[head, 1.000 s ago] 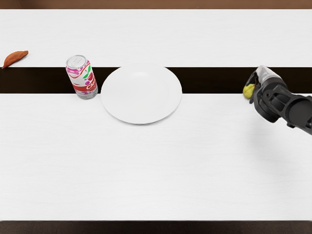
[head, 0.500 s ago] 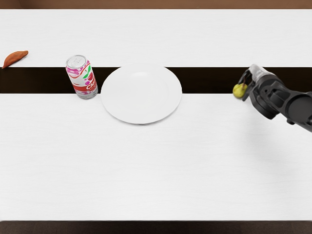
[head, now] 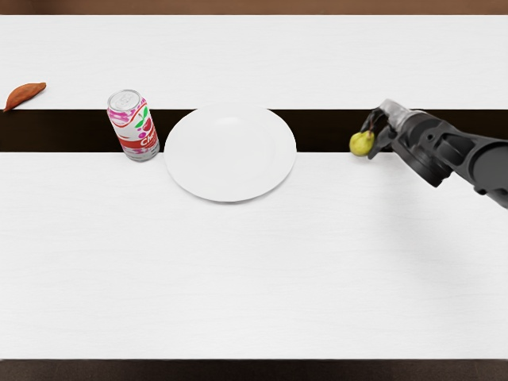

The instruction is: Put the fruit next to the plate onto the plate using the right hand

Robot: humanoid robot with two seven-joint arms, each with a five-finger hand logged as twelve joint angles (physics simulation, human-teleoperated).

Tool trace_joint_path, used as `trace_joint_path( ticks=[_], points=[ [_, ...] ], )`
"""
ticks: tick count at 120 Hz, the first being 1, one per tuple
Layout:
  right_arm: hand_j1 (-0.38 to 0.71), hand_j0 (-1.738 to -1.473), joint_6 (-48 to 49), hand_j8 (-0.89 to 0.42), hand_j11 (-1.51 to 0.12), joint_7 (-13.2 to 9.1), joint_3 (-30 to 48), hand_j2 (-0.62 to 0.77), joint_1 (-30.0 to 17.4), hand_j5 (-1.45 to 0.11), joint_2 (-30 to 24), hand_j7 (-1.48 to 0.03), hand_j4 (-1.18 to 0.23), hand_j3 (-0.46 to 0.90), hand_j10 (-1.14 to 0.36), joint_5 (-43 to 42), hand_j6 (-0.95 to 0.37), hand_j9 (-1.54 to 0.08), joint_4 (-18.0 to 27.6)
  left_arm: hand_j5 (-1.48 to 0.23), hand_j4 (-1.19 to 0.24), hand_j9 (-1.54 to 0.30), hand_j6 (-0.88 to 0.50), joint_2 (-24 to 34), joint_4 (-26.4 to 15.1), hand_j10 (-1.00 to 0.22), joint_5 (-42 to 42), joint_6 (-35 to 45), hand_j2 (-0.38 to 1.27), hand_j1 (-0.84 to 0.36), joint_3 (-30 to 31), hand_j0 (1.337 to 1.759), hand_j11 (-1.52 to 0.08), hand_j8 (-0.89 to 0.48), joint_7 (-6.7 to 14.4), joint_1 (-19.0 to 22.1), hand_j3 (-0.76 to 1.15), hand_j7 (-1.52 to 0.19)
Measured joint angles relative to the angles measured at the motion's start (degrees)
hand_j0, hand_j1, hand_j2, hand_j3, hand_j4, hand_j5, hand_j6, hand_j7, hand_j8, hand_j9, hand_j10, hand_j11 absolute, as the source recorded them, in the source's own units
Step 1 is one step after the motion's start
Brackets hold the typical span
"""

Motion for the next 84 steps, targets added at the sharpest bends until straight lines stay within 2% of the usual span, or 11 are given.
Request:
trace_joint_path(
  ticks=[23, 49, 55, 72, 84],
  points=[
    [0.42, -1.658, 1.8, -0.84, -1.18, -0.1, 2.8, 0.57, 0.4, -1.19, -3.4, -1.13, -0.75, 0.0, -0.85, 1.5, -0.44, -1.18, 6.3, -0.03, -0.02, -0.03, -0.02, 0.0, 0.0, -0.02, 0.0, 0.0, 0.0, 0.32, 0.0, 1.658, -0.03, -0.02, 0.0, 0.4, 0.0, -0.03],
    [0.44, -1.658, 4.9, -0.85, -1.17, -0.1, 6.5, 0.55, 0.7, -1.18, -4.4, -1.13, -0.7, 0.0, -0.86, 3.2, -0.44, -1.17, 10.2, -0.03, -0.02, -0.03, -0.02, 0.0, 0.0, -0.02, 0.0, 0.0, 0.0, 0.32, 0.2, 1.658, -0.03, -0.02, 0.0, 0.4, 0.0, -0.03],
    [0.45, -1.658, 5.2, -0.85, -1.17, -0.2, 7.3, 0.57, 0.8, -1.18, -4.5, -1.13, -0.72, 0.0, -0.86, 3.9, -0.44, -1.17, 11.3, -0.03, -0.02, -0.03, -0.02, 0.0, 0.0, -0.02, 0.0, 0.0, 0.0, 0.32, 0.2, 1.658, -0.03, -0.02, 0.0, 0.4, 0.0, -0.03],
    [0.43, -1.658, 5.9, -0.86, -1.17, -0.2, 8.5, 0.52, 0.7, -1.18, -4.5, -1.13, -0.73, 0.0, -0.86, 5.3, -0.46, -1.17, 13.4, -0.03, -0.02, -0.03, -0.02, 0.0, 0.1, -0.02, 0.0, 0.0, 0.0, 0.32, 0.3, 1.658, -0.03, -0.02, 0.0, 0.4, 0.0, -0.03],
    [0.44, -1.658, 6.0, -0.86, -1.17, -0.2, 8.9, 0.55, 0.8, -1.17, -4.2, -1.13, -0.75, 0.0, -0.86, 5.9, -0.49, -1.17, 14.2, -0.03, -0.02, -0.03, -0.02, 0.0, 0.1, -0.02, 0.0, 0.0, 0.0, 0.32, 0.4, 1.658, -0.03, -0.02, 0.0, 0.4, 0.0, -0.03]
  ],
)
